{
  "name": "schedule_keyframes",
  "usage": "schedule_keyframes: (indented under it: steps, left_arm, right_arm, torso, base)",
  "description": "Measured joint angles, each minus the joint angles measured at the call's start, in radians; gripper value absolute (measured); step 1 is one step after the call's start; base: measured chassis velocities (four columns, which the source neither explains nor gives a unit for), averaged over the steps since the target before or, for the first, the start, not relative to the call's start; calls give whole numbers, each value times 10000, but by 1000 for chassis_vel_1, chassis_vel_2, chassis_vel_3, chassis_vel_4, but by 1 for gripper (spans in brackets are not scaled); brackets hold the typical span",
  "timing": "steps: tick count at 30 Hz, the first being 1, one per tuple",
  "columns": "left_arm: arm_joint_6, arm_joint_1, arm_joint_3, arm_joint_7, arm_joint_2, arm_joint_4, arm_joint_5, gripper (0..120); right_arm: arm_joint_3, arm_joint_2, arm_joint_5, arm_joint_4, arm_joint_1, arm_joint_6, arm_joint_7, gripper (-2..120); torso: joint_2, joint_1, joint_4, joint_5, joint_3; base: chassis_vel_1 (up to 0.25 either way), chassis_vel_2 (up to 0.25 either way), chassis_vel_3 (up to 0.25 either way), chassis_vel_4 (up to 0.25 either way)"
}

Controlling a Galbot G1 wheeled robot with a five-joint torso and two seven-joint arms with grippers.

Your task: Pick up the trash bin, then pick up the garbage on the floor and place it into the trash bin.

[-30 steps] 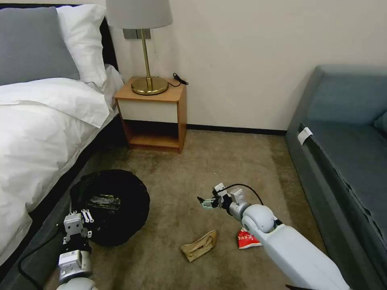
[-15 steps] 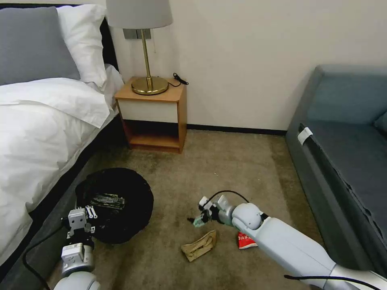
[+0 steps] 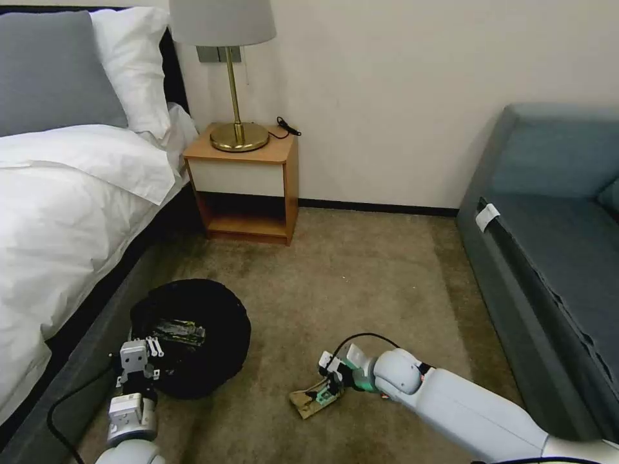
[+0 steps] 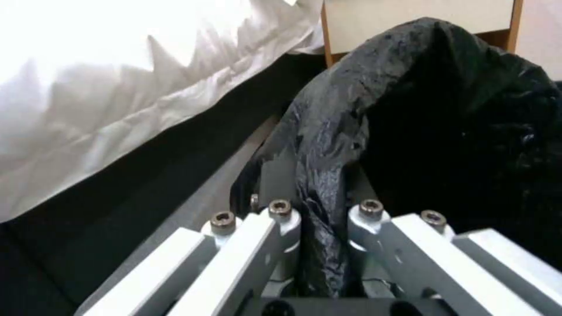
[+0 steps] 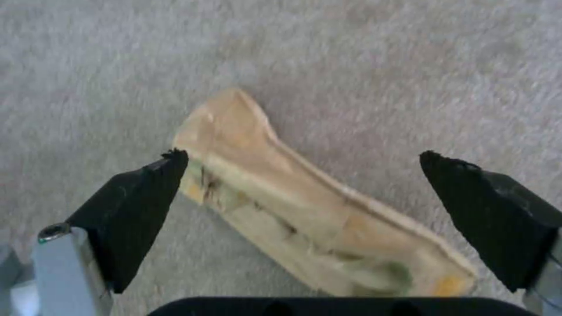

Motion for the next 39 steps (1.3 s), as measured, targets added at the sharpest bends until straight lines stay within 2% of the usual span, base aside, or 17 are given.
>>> schedule_keyframes:
  steps: [15, 24, 27, 28, 29, 31, 32, 34, 36, 38, 39]
  left_arm:
    - [-157, 62, 222, 66, -247, -27, 99, 4]
    - [-204, 114, 280, 71, -322, -18, 148, 4]
    - [-232, 170, 284, 71, -332, -14, 157, 4]
    - [-232, 170, 284, 71, -332, -14, 157, 4]
    - [-237, 174, 285, 71, -340, -14, 159, 4]
    - [-240, 181, 292, 71, -350, -14, 162, 4]
    - [-240, 181, 292, 71, -350, -14, 162, 4]
    - [-245, 212, 302, 71, -368, -23, 168, 4]
    - [-249, 225, 302, 72, -373, -29, 171, 4]
    - [-268, 257, 296, 71, -376, -42, 179, 4]
    - [-268, 257, 296, 71, -376, -42, 179, 4]
  right_arm:
    - [31, 349, -1200, -907, -242, 584, -267, 100]
    - [139, 632, -1499, -1458, -250, 654, -237, 100]
    - [301, 744, -1547, -1722, -289, 670, -184, 90]
    - [301, 744, -1547, -1722, -289, 670, -184, 90]
    - [387, 762, -1554, -1753, -317, 674, -185, 82]
    - [511, 772, -1576, -1779, -366, 688, -192, 74]
    - [511, 772, -1576, -1779, -366, 688, -192, 74]
    - [601, 765, -1604, -1783, -446, 698, -195, 64]
    - [627, 764, -1619, -1788, -477, 703, -197, 61]
    - [695, 775, -1681, -1832, -556, 722, -205, 49]
    - [695, 775, -1681, -1832, -556, 722, -205, 49]
  torso:
    - [0, 0, 0, 0, 0]
    - [0, 0, 0, 0, 0]
    - [0, 0, 0, 0, 0]
    - [0, 0, 0, 0, 0]
    - [0, 0, 0, 0, 0]
    - [0, 0, 0, 0, 0]
    - [0, 0, 0, 0, 0]
    - [0, 0, 1, 0, 0]
    - [0, 0, 0, 0, 0]
    - [0, 0, 0, 1, 0]
    - [0, 0, 0, 1, 0]
  base:
    - [0, 0, 0, 0]
    - [0, 0, 0, 0]
    - [0, 0, 0, 0]
    - [0, 0, 0, 0]
    - [0, 0, 0, 0]
    - [0, 0, 0, 0]
    - [0, 0, 0, 0]
    - [0, 0, 0, 0]
    - [0, 0, 0, 0]
    - [0, 0, 0, 0]
    - [0, 0, 0, 0]
